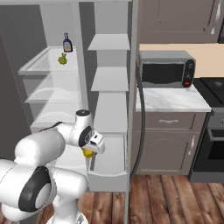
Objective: Take the lemon and broccoli from the fridge shelf and place them in the freezer drawer to begin freezing them.
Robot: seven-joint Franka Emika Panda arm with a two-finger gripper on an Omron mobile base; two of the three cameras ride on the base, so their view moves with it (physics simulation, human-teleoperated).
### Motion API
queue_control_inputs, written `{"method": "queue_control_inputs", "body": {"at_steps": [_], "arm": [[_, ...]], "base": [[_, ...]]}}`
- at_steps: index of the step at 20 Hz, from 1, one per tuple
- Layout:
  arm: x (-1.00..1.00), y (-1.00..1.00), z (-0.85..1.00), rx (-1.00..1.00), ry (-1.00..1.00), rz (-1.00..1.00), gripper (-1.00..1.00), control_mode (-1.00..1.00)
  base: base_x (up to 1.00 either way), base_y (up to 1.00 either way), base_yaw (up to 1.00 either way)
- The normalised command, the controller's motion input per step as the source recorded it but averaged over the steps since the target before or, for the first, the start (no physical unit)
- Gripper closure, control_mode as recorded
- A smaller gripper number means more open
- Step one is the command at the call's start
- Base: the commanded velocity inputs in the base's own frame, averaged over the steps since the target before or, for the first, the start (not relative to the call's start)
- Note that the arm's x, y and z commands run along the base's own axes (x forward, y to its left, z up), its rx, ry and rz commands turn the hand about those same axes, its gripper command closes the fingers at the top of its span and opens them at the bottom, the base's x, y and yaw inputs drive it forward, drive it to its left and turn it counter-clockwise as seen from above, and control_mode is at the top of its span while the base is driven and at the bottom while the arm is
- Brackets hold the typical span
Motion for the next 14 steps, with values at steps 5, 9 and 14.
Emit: {"method": "queue_control_inputs", "body": {"at_steps": [5,9,14], "arm": [[0.34,0.00,-0.44,0.00,0.08,0.00,1.00,-1.00],[0.12,0.00,-0.54,0.00,0.02,0.00,1.00,-1.00],[0.04,0.00,-0.48,0.00,-0.02,0.00,1.00,-1.00]], "base": [[0.00,0.00,0.00],[0.00,0.00,0.00],[0.00,0.00,0.00]]}}
